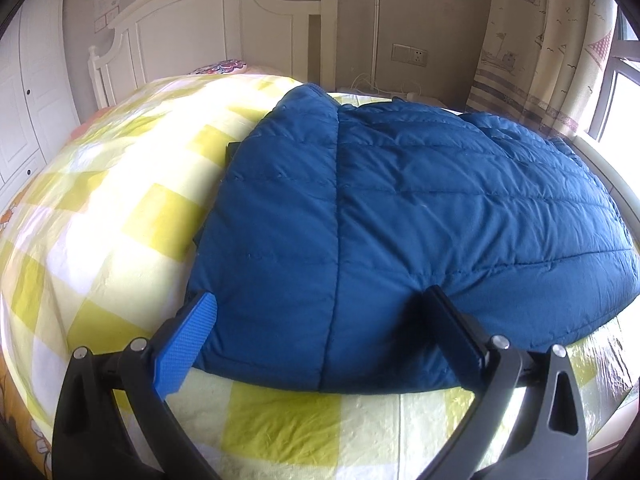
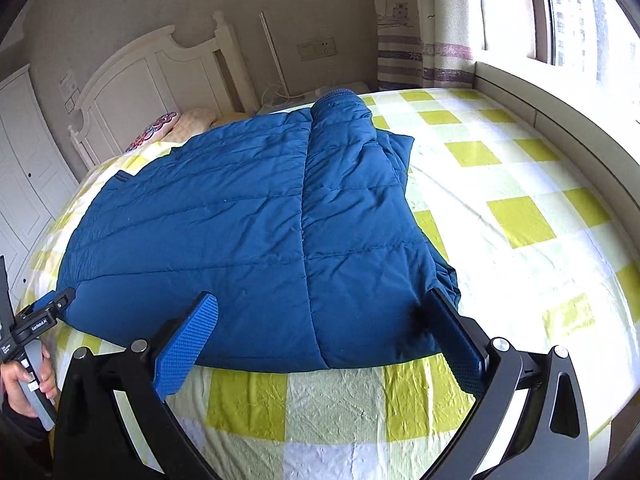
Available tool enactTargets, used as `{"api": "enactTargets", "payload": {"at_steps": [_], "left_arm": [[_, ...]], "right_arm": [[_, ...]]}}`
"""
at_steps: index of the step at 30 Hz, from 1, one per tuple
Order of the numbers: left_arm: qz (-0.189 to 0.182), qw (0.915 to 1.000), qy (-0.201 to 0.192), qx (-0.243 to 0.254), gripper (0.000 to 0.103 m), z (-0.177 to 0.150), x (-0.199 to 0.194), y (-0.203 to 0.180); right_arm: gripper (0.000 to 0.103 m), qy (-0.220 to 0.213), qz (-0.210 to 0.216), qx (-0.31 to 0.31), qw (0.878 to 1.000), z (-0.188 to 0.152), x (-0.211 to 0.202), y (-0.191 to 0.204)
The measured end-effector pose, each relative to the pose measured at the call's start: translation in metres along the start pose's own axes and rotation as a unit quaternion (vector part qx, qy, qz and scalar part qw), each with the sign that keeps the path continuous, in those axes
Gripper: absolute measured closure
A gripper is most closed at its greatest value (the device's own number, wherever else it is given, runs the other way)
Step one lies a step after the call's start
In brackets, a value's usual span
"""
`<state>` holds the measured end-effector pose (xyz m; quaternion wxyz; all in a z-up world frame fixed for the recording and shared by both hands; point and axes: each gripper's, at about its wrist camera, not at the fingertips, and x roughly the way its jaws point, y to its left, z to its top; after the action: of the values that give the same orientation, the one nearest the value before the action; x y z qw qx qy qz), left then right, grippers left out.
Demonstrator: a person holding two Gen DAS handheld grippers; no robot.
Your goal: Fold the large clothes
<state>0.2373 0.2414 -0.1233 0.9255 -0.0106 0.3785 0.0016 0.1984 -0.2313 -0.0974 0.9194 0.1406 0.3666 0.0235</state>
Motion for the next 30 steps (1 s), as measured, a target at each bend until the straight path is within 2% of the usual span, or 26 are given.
{"api": "enactTargets", "payload": {"at_steps": [3,5,9,12,14,16,19,20,23,25,26,28,30], "left_arm": [[0.0,1.0,-0.002,-0.001,0.002,-0.001,0.0,0.0],[0.0,1.0,-0.002,-0.001,0.002,-0.001,0.0,0.0],[-0.001,1.0,-0.003,-0.001,0.002,-0.001,0.0,0.0],[-0.003,1.0,-0.003,-0.001,0.002,-0.002,-0.001,0.001],[-0.005,1.0,-0.004,-0.002,0.002,-0.003,-0.001,0.002],[-0.008,1.0,-0.004,-0.003,0.002,-0.003,0.0,0.002],[-0.017,0.9998,0.0,-0.005,0.002,-0.003,0.002,0.002],[-0.02,0.9998,0.002,-0.006,0.002,-0.003,0.002,0.002],[-0.02,0.9998,0.003,-0.006,0.002,-0.003,0.003,0.0],[-0.021,0.9998,0.003,-0.005,0.002,-0.004,0.003,-0.001],[-0.02,0.9998,0.003,-0.006,0.002,-0.004,0.003,-0.002],[-0.018,0.9998,0.004,-0.004,0.002,-0.004,0.003,-0.002],[-0.017,0.9998,0.006,-0.002,0.002,-0.004,0.004,-0.003]], "right_arm": [[0.005,0.033,0.035,0.036,0.998,-0.016,-0.007,-0.005],[0.005,0.055,0.044,0.055,0.996,-0.028,-0.009,-0.007],[0.005,0.074,0.082,0.093,0.99,-0.037,-0.001,-0.01],[0.004,0.068,0.078,0.091,0.991,-0.028,0.011,-0.004],[0.004,0.068,0.095,0.106,0.987,-0.015,0.026,-0.001],[0.004,0.057,0.122,0.133,0.982,0.001,0.046,0.001],[0.004,0.031,0.132,0.213,0.968,0.02,0.066,-0.006],[0.004,0.033,0.13,0.216,0.967,0.024,0.072,-0.003],[0.004,0.055,0.143,0.173,0.973,0.029,0.081,0.012],[0.008,0.06,0.151,0.153,0.975,0.025,0.08,0.016],[0.011,0.057,0.152,0.162,0.973,0.026,0.08,0.013],[0.013,0.047,0.145,0.226,0.962,0.033,0.085,0.0],[0.009,0.034,0.125,0.263,0.956,0.044,0.094,-0.001]]}}
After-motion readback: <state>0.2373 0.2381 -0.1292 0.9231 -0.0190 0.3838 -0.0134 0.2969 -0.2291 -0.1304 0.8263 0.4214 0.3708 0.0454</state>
